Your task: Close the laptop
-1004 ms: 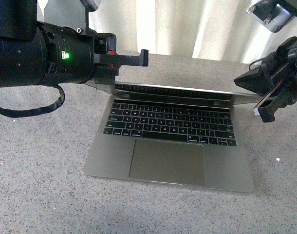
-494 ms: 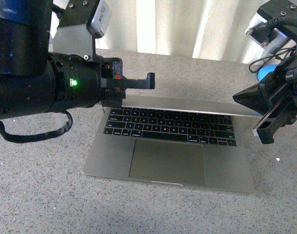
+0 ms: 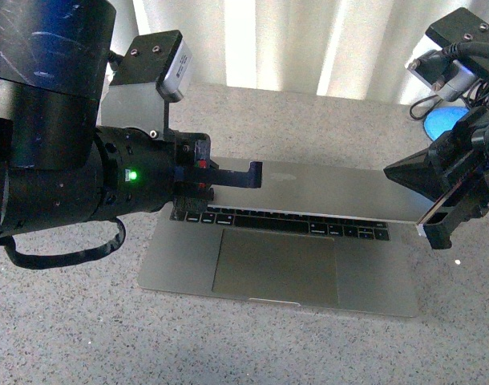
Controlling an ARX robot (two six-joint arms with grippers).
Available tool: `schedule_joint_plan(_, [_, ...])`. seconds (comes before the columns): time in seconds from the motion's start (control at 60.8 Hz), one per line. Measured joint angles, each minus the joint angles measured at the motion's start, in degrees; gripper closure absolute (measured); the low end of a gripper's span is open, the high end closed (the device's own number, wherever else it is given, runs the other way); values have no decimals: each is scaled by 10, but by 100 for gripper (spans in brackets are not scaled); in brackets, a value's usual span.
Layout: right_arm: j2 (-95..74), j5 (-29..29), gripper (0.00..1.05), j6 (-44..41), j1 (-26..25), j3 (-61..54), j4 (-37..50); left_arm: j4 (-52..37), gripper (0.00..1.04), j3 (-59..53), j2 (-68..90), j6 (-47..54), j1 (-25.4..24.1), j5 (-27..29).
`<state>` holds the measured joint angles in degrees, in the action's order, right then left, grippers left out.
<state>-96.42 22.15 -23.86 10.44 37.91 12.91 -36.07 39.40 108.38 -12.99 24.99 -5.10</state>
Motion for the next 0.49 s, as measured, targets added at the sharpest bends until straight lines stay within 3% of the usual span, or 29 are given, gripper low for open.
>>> schedule_joint_plan(0.494, [-5, -1, 104, 16, 5, -32, 19, -9, 101, -13, 0, -7, -2, 0])
